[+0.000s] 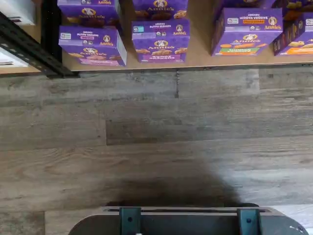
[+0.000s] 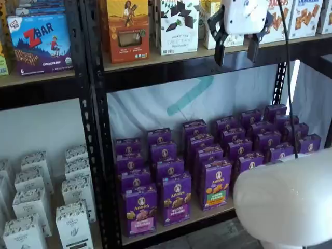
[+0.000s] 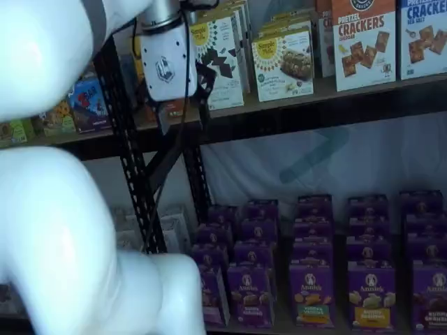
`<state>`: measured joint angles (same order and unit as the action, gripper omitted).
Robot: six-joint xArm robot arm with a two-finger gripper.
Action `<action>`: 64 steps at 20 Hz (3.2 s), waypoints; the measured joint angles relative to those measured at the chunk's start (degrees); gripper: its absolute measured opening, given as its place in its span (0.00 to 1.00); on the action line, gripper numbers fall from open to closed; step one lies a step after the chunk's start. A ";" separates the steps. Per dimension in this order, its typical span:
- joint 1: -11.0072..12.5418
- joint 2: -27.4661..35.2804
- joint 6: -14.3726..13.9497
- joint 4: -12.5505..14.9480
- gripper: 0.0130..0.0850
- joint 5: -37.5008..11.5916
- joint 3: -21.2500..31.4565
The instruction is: Pick up the purple box with a pink patch in the middle, on the bottom shelf, the first box from the left
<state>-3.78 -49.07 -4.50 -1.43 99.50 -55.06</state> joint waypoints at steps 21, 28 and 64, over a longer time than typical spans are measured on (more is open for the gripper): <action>-4.03 -2.12 -3.95 2.37 1.00 -11.78 12.66; -5.57 -2.94 -5.74 4.64 1.00 -14.35 16.53; -9.97 9.46 -11.05 3.69 1.00 -37.90 28.58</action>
<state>-13.75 -39.61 -15.55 2.26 61.59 -26.48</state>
